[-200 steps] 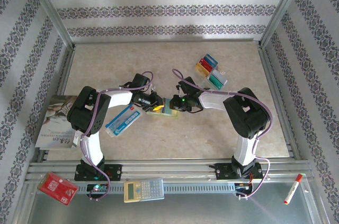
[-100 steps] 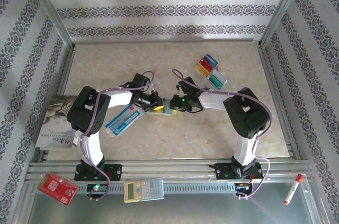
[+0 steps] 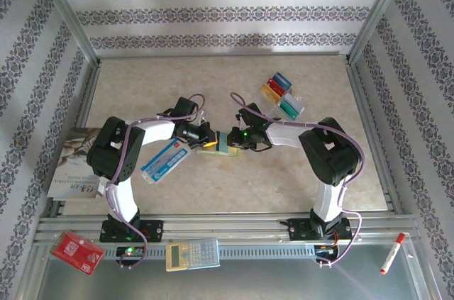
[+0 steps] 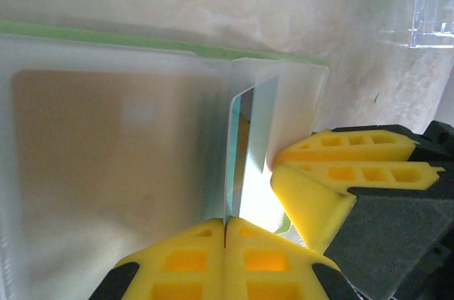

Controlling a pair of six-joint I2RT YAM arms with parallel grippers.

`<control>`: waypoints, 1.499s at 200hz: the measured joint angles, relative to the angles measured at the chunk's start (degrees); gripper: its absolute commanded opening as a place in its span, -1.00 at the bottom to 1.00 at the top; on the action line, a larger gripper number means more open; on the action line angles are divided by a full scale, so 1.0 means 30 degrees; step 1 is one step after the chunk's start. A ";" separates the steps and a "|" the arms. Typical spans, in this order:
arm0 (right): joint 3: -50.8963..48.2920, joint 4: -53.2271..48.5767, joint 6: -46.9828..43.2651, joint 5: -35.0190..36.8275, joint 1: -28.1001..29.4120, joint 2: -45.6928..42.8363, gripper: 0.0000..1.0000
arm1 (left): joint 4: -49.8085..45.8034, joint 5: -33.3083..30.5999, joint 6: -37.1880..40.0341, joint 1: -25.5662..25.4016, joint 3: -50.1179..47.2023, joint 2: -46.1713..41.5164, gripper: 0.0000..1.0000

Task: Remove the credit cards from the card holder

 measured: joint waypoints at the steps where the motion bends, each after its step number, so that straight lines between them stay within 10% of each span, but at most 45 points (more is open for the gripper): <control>1: 0.0000 0.0000 0.0000 0.0000 0.0000 0.0000 -0.62 | -0.0029 0.0000 0.0022 0.0007 0.0000 -0.0015 -0.90; 116: 0.0007 0.0073 0.0248 -0.0393 -0.0248 -0.1530 -0.16 | -0.3031 -0.5180 0.1450 0.1355 -0.0066 -0.6382 -0.92; 199: -0.0947 0.5246 0.1931 -0.3606 -0.1217 -0.5945 0.34 | 0.1217 -0.1333 -0.1348 0.1355 -0.1056 -0.8058 -0.93; 300: -0.2091 1.1846 0.6404 -0.7533 -0.2703 -0.4714 -0.08 | 0.7745 0.2739 -0.6492 0.1355 -0.2047 -0.7526 -0.93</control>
